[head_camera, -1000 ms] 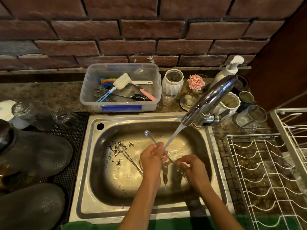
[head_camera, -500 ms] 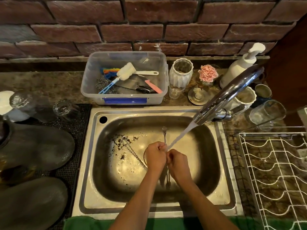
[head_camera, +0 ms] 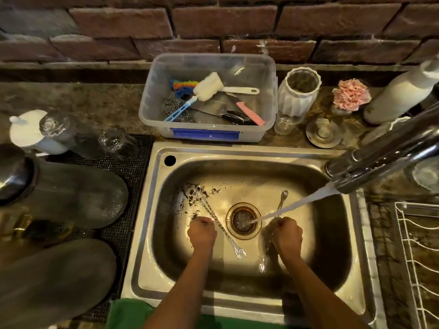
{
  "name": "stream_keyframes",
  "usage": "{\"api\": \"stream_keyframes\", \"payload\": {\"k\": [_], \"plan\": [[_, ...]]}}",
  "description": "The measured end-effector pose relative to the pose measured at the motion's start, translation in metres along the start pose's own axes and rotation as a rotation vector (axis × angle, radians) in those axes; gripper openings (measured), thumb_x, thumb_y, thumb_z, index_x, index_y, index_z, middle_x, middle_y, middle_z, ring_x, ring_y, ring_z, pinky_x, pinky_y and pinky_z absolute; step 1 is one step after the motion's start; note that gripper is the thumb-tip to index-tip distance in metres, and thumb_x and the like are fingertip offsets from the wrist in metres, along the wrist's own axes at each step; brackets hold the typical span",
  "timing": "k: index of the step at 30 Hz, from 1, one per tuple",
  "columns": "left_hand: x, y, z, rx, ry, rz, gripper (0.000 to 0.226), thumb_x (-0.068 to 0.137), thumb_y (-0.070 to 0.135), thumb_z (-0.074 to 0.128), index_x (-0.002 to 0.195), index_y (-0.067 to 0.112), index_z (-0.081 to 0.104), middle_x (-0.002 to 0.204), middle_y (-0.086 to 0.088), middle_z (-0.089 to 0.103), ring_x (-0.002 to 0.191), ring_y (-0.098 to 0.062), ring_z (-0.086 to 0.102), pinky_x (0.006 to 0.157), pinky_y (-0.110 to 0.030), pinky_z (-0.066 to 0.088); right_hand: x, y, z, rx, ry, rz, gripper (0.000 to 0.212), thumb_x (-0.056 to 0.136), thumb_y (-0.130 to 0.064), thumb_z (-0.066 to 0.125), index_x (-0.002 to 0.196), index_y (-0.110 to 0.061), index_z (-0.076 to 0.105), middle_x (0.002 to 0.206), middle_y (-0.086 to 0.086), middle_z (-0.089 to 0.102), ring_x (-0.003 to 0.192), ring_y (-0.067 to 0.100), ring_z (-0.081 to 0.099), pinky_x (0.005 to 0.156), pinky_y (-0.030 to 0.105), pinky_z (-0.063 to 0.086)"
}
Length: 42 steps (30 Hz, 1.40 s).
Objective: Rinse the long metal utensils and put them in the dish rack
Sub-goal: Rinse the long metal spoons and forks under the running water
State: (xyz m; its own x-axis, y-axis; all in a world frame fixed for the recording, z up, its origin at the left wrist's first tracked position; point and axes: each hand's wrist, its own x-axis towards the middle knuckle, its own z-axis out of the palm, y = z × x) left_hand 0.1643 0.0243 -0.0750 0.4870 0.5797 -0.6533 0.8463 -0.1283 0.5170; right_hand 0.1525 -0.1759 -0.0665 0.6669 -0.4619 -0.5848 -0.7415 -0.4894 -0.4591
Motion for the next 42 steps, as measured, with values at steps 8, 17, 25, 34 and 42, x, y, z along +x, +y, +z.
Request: {"api": "stream_keyframes", "payload": {"k": [8,17,25,34,42], "plan": [[0.013,0.014,0.009,0.076,0.039,0.039,0.015,0.092,0.022,0.073,0.086,0.008,0.07,0.079,-0.01,0.073,0.075,-0.028,0.071,0.073,-0.039,0.059,0.014,0.009,0.01,-0.079,-0.049,-0.021,0.019,0.092,-0.006,0.063,0.111,-0.003,0.066,0.107,0.019,0.07,0.099,0.035,0.066,0.091,0.047,0.055],[0.022,0.016,0.005,-0.085,0.05,-0.085,0.014,0.088,0.002,0.068,0.076,0.009,0.066,0.09,-0.022,0.074,0.085,-0.04,0.073,0.078,-0.05,0.063,-0.003,0.012,-0.006,-0.064,0.005,-0.017,0.018,0.098,-0.021,0.053,0.101,-0.008,0.065,0.096,0.018,0.07,0.092,0.038,0.065,0.081,0.044,0.052],[-0.012,0.026,-0.037,-0.181,0.151,0.011,0.015,0.092,0.008,0.068,0.079,0.016,0.068,0.079,-0.007,0.071,0.069,-0.017,0.066,0.047,-0.021,0.048,-0.067,-0.006,-0.04,0.142,-0.274,-0.129,0.024,0.1,-0.013,0.054,0.079,-0.008,0.065,0.066,0.006,0.066,0.058,0.018,0.062,0.056,0.029,0.054],[-0.123,0.059,-0.026,-0.605,-0.214,-0.095,0.016,0.088,-0.008,0.066,0.076,0.003,0.064,0.054,-0.006,0.064,0.049,-0.017,0.057,0.049,-0.027,0.05,-0.132,-0.023,-0.048,0.626,-0.634,0.045,0.018,0.098,-0.018,0.059,0.101,-0.007,0.072,0.087,0.015,0.076,0.064,0.019,0.065,0.058,0.029,0.055],[-0.192,0.064,-0.002,-0.642,-0.337,-0.039,0.012,0.089,0.001,0.07,0.077,0.002,0.07,0.056,-0.008,0.063,0.044,-0.013,0.054,0.042,-0.023,0.043,-0.123,-0.017,-0.074,1.278,-0.275,0.105,0.015,0.085,-0.003,0.064,0.097,-0.007,0.073,0.092,0.024,0.074,0.076,0.027,0.073,0.069,0.032,0.059]]}}
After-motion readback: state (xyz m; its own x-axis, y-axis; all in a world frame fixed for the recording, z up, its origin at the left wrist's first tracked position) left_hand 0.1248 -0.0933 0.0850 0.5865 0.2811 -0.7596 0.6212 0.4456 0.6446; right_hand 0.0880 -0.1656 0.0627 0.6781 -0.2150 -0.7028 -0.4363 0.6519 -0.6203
